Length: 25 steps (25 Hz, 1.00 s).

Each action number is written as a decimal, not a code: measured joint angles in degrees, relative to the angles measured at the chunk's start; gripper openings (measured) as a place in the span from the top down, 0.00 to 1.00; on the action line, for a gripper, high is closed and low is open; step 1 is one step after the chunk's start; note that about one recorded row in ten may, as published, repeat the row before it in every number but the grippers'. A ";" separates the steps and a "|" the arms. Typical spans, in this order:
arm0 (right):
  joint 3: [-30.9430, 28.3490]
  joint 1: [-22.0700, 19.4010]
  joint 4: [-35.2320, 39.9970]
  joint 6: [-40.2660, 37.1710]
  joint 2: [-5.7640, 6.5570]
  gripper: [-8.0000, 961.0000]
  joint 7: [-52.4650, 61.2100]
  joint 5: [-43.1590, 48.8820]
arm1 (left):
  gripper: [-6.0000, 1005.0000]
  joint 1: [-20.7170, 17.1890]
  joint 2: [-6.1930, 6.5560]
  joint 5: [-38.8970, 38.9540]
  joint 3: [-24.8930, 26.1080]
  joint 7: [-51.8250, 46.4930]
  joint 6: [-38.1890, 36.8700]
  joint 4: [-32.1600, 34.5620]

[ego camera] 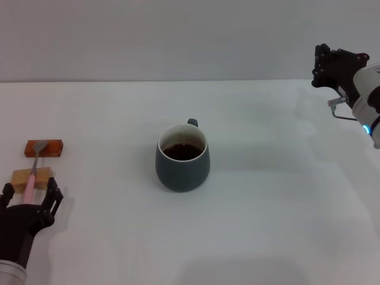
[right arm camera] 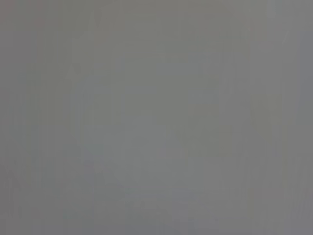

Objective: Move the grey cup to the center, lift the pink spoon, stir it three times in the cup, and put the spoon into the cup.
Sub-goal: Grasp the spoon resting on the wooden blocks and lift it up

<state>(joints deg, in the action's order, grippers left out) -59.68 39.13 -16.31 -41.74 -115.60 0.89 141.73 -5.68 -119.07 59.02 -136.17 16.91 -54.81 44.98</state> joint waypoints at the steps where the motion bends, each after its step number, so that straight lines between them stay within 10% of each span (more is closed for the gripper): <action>1: 0.00 -0.06 -0.04 0.00 -0.03 0.96 0.06 0.16 | 0.28 0.13 -0.01 0.49 -0.01 -0.02 -0.08 -0.26; 25: 0.17 -2.72 -3.03 0.70 -0.33 0.96 -0.21 0.57 | 0.30 4.28 -0.02 1.63 0.07 -5.79 -0.11 -7.04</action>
<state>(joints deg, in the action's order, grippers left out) -59.50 36.41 -19.34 -41.04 -115.93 0.68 142.30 -1.39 -119.09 60.65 -136.10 11.12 -54.93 37.94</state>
